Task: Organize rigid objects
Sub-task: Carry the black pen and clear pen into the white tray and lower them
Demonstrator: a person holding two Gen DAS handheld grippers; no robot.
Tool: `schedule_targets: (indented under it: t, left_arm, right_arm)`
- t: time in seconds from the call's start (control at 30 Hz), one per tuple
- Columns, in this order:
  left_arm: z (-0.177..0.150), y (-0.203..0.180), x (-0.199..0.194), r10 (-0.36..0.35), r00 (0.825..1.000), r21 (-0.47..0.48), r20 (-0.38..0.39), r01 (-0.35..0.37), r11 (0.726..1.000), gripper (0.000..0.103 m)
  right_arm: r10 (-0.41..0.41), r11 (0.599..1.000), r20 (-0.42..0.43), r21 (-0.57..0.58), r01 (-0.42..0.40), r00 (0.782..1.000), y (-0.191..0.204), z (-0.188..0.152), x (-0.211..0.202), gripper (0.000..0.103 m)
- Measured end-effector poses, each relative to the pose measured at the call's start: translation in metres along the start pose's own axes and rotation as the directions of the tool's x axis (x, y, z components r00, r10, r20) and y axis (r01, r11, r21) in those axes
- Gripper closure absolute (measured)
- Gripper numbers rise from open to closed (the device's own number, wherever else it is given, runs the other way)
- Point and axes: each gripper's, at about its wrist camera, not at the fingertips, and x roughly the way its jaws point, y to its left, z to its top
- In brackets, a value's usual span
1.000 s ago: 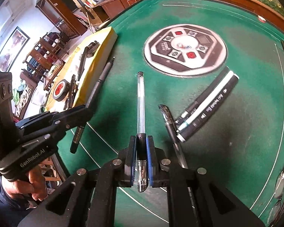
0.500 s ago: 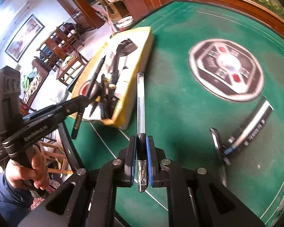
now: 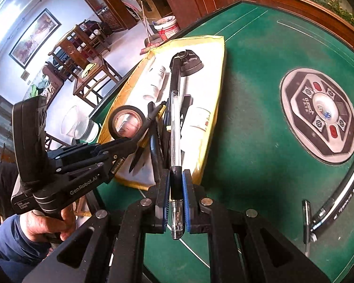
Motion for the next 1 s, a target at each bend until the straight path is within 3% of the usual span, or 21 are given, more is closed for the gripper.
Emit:
schedule_targets:
  t: [0.23,0.47,1.0]
  left_arm:
    - [0.020,0.013,0.014,-0.005,1.000,-0.005,-0.014,0.005,1.000,0.093]
    - [0.019,0.012,0.016,-0.028,0.999,-0.010,-0.029,0.028,1.000,0.093]
    - [0.016,0.005,0.012,0.003,1.000,-0.001,-0.023,-0.003,1.000,0.093]
  right_arm:
    - [-0.028,0.999,-0.045,0.017,0.029,0.999,0.006,0.023,0.030,0.093]
    - [-0.028,0.998,-0.076,0.054,0.032,0.997,0.007,0.034,0.053,0.093]
    - [0.003,0.999,-0.090,0.044,0.001,0.996,0.008,0.031,0.061,0.093]
